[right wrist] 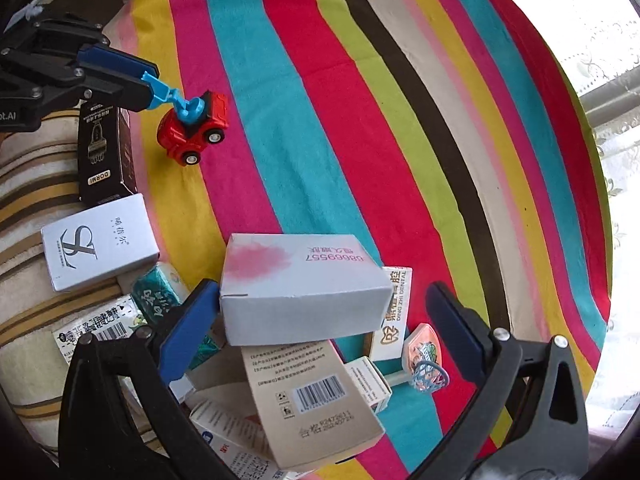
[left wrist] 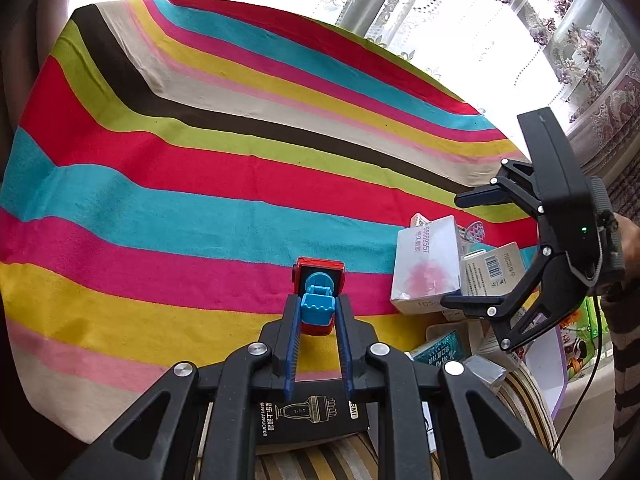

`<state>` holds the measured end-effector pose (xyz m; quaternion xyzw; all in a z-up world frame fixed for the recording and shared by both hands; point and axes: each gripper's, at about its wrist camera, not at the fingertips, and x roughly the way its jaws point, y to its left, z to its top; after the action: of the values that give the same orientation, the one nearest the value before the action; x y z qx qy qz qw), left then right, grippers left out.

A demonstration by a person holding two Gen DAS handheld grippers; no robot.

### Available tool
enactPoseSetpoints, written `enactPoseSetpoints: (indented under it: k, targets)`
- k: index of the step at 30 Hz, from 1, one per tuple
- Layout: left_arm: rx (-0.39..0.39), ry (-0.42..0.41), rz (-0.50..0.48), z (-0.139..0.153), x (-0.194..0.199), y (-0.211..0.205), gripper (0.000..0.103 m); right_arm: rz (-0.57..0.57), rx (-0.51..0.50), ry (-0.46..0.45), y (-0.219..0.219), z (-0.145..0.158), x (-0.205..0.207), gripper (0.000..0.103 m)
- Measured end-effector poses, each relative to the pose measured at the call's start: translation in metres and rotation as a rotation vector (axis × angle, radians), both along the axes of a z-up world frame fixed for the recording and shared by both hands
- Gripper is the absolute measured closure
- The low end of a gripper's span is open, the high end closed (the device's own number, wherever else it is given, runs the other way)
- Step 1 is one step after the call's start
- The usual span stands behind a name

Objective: Organize rigid objects
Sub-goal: 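Lift the red car with the left tool while the right tool lifts the white box, then lower white box into purple box with right tool while left tool carries car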

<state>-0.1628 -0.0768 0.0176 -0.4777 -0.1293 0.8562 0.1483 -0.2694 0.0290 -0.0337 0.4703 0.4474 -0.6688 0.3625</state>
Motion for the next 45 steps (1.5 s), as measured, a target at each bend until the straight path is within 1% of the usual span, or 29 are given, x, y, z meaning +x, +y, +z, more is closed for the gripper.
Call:
enactPoseSetpoints:
  k: [2, 4, 5, 6, 11, 13, 16, 20, 24, 26, 28, 32, 34, 38, 41, 45]
  targets:
    - [0.001, -0.002, 0.002, -0.001, 0.000, -0.001, 0.085, 0.014, 0.035, -0.023, -0.005, -0.010, -0.004, 0.001]
    - [0.003, -0.002, 0.003, -0.001, 0.001, -0.002, 0.085, 0.002, 0.052, -0.044, -0.006, -0.017, -0.009, 0.001]
    - [0.003, -0.002, 0.005, -0.001, 0.001, -0.002, 0.085, -0.012, 0.040, -0.051, -0.005, -0.019, -0.011, 0.006]
    - [0.003, -0.001, 0.008, -0.001, 0.001, -0.002, 0.085, -0.019, 0.020, -0.062, -0.004, -0.018, -0.012, 0.009]
    - [0.004, 0.011, 0.011, 0.003, 0.004, 0.000, 0.085, -0.057, -0.092, -0.032, 0.010, -0.005, -0.011, 0.009]
    - [0.001, 0.020, 0.014, 0.008, 0.005, 0.002, 0.085, -0.101, -0.146, 0.000, 0.019, 0.004, -0.013, 0.009]
    - [-0.004, 0.041, 0.011, 0.017, 0.009, 0.006, 0.085, -0.164, -0.252, 0.046, 0.038, 0.024, -0.012, 0.009]
    - [-0.006, 0.072, -0.009, 0.032, 0.016, 0.017, 0.085, -0.238, -0.376, 0.124, 0.065, 0.059, 0.006, 0.009]
    - [0.002, 0.106, -0.040, 0.050, 0.024, 0.032, 0.085, -0.357, -0.484, 0.189, 0.115, 0.094, 0.032, 0.009]
    - [0.005, 0.123, -0.063, 0.059, 0.029, 0.042, 0.085, -0.424, -0.504, 0.218, 0.139, 0.106, 0.043, 0.009]
    - [0.008, 0.138, -0.087, 0.068, 0.033, 0.053, 0.085, -0.483, -0.496, 0.258, 0.157, 0.104, 0.059, 0.009]
    - [0.020, 0.155, -0.140, 0.080, 0.042, 0.079, 0.085, -0.607, -0.483, 0.301, 0.219, 0.103, 0.088, 0.009]
    - [0.019, 0.161, -0.168, 0.085, 0.046, 0.095, 0.085, -0.678, -0.467, 0.309, 0.250, 0.093, 0.102, 0.009]
    - [0.017, 0.167, -0.230, 0.091, 0.055, 0.126, 0.085, -0.811, -0.451, 0.275, 0.307, 0.065, 0.130, 0.009]
    - [0.011, 0.168, -0.277, 0.095, 0.061, 0.151, 0.085, -0.917, -0.409, 0.253, 0.350, 0.039, 0.146, 0.009]
    - [0.014, 0.161, -0.337, 0.097, 0.068, 0.185, 0.085, -1.037, -0.337, 0.188, 0.394, -0.004, 0.153, 0.009]
